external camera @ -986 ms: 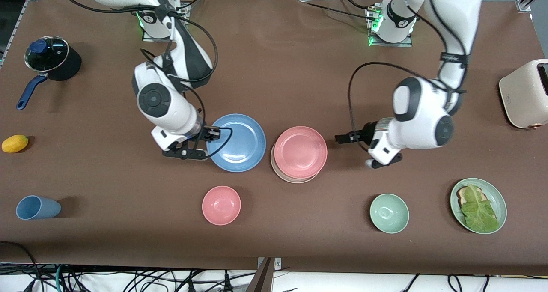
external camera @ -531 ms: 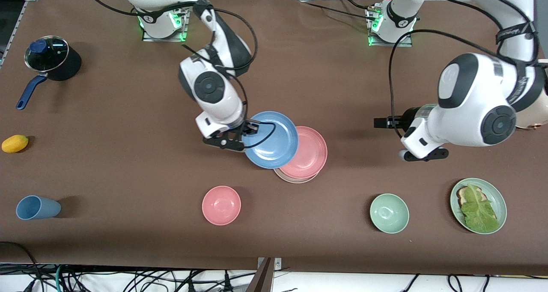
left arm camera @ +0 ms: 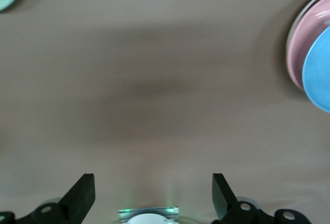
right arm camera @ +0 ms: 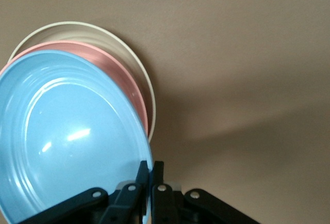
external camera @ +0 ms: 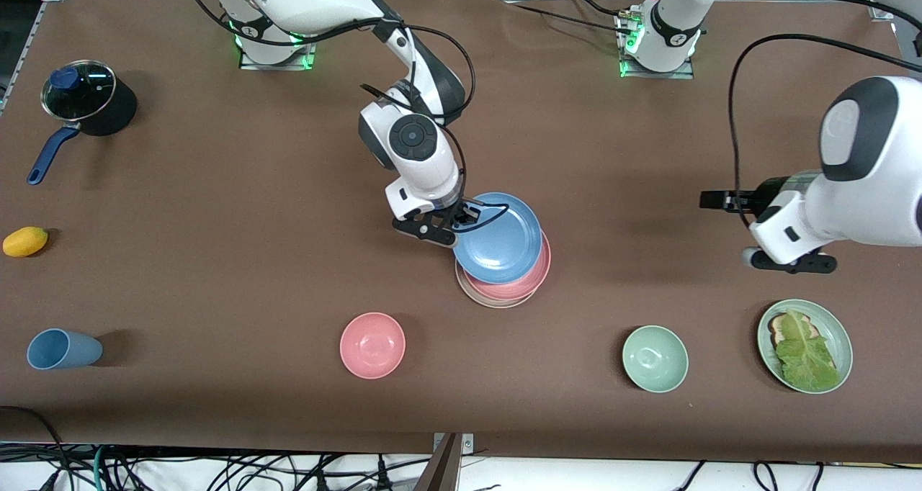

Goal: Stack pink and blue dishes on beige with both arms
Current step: 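Carry the blue plate onto the pink plate while the left gripper withdraws, then open the right gripper and release the blue plate on the stack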

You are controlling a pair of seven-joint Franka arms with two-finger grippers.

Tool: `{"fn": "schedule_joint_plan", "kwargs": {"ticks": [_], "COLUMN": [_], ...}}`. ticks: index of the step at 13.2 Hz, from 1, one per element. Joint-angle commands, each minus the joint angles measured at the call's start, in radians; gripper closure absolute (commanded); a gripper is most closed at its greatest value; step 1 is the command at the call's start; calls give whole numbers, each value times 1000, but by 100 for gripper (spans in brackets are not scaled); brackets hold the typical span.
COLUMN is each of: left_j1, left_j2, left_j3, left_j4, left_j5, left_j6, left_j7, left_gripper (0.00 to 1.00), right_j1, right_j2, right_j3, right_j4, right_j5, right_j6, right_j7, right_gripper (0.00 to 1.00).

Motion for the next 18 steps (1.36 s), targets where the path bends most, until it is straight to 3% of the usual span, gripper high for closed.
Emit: {"fn": "schedule_joint_plan", "kwargs": {"ticks": [1,7,10,11,13,14,16,18], "left_j1": [39,108,110,114,105,100,102,111], "left_j2": [-26,-123,-145,-148,-178,-180,-183,-203], "left_j3": [-11,-22,-22,-22,-25,-26,-26,-25], "left_j4": [16,13,19,18,21,22,22,22], "left_j5": [35,33,-25,-37,-31,-30,-30,-13], "left_j6": [-21,-14,4,31,32,32,32,35], "left_j7": [50,46,43,46,52,49,47,46], "left_gripper": [0,0,0,0,0,0,0,0], "right_j1": [24,26,23,18,15,15,15,-2], "right_j2": [44,110,132,130,127,124,119,109], "right_j3": [-10,-16,-18,-18,-37,-39,-53,-68], "right_j4": [42,96,114,114,123,134,172,235], "right_j5": [-1,-34,-47,-47,-48,-51,-82,-82], "right_j6": [48,87,88,87,78,59,-22,-126], "right_j7": [43,40,35,28,17,15,-3,-92], "right_gripper": [100,100,100,90,34,22,1,1]}}
